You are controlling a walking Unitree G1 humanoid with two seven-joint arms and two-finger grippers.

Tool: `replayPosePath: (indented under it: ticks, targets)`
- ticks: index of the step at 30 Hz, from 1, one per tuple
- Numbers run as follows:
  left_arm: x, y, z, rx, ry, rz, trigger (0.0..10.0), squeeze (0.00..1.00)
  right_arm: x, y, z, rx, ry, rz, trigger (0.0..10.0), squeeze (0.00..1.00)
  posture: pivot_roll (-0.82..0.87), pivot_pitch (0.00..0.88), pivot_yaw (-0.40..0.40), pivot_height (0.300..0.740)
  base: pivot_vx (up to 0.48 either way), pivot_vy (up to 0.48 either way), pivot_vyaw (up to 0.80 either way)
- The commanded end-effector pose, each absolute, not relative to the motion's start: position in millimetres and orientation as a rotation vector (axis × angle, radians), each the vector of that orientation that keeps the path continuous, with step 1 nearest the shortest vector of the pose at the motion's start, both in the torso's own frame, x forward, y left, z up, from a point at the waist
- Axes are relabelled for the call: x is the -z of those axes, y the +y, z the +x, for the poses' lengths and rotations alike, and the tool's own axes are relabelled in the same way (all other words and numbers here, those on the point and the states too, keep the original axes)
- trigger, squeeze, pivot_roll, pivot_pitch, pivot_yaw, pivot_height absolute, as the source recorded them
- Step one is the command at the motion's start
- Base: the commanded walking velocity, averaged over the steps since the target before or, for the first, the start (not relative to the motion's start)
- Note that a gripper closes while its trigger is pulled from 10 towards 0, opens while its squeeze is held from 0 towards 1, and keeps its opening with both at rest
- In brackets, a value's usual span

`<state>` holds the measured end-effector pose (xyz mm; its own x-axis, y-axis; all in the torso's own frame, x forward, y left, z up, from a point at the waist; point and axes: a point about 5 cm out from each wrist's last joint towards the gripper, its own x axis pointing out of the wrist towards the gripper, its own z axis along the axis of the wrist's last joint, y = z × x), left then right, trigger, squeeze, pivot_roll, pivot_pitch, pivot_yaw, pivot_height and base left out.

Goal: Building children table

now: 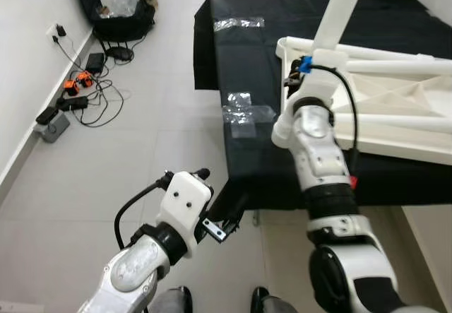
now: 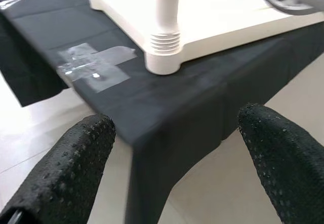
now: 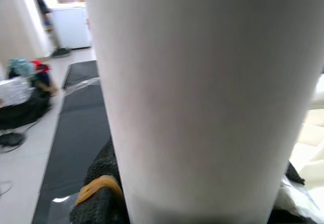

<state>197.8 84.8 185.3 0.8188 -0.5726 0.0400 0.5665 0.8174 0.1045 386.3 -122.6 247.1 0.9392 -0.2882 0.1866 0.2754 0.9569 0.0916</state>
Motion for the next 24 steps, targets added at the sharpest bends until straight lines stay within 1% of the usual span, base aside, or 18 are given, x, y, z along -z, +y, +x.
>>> replayPosePath:
  ticks: [1,4,6,8,9,10,12,13,14,16,18,20,24]
  targets:
    - [-182,84,196,0.611,-0.054,0.083,10.0,0.00,-211,-127,386,0.372,-0.049,0.088,10.0,0.00,0.10,0.205,-0.039,0.740,0.000,0.000,0.00]
    - [-183,84,196,0.610,-0.056,0.081,10.0,0.00,-213,-123,386,0.397,-0.055,0.101,10.0,0.00,0.10,0.206,-0.040,0.740,0.000,0.000,0.00]
    - [-183,84,197,0.609,-0.057,0.080,10.0,0.00,-218,-118,385,0.480,-0.076,0.115,10.0,0.00,0.10,0.209,-0.041,0.740,0.000,0.000,0.00]
    - [-183,84,196,0.610,-0.057,0.080,10.0,0.00,-219,-116,384,0.506,-0.087,0.126,10.0,0.00,0.10,0.209,-0.042,0.740,0.000,0.000,0.00]
    - [-183,83,196,0.611,-0.058,0.079,10.0,0.00,-219,-110,380,0.611,-0.076,0.112,10.0,0.00,0.10,0.212,-0.047,0.740,0.000,0.000,0.00]
    - [-183,83,196,0.611,-0.058,0.079,10.0,0.00,-219,-110,380,0.611,-0.076,0.112,10.0,0.00,0.10,0.212,-0.047,0.740,0.000,0.000,0.00]
    - [-183,83,196,0.610,-0.058,0.077,10.0,0.00,-217,-103,379,0.674,-0.048,0.103,10.0,0.00,0.10,0.213,-0.045,0.740,0.000,0.000,0.00]
    - [-183,83,196,0.610,-0.058,0.077,10.0,0.00,-217,-103,379,0.674,-0.048,0.103,10.0,0.00,0.10,0.213,-0.045,0.740,0.000,0.000,0.00]
    - [-183,83,196,0.609,-0.058,0.077,10.0,0.00,-218,-98,378,0.703,-0.035,0.091,10.0,0.00,0.10,0.214,-0.048,0.740,0.000,0.000,0.00]
    - [-183,83,196,0.609,-0.058,0.077,10.0,0.00,-218,-98,378,0.703,-0.035,0.091,10.0,0.00,0.10,0.214,-0.048,0.740,0.000,0.000,0.00]
    - [-183,83,196,0.607,-0.059,0.076,10.0,0.00,-220,-88,379,0.741,-0.023,0.075,10.0,0.00,0.11,0.215,-0.049,0.740,0.000,0.000,0.00]
    - [-183,83,196,0.607,-0.059,0.076,10.0,0.00,-220,-88,379,0.741,-0.023,0.075,10.0,0.00,0.11,0.215,-0.049,0.740,0.000,0.000,0.00]
    - [-184,82,196,0.604,-0.063,0.072,10.0,0.00,-221,-77,379,0.797,0.020,0.092,10.0,0.00,0.12,0.222,-0.055,0.740,0.000,0.000,0.00]
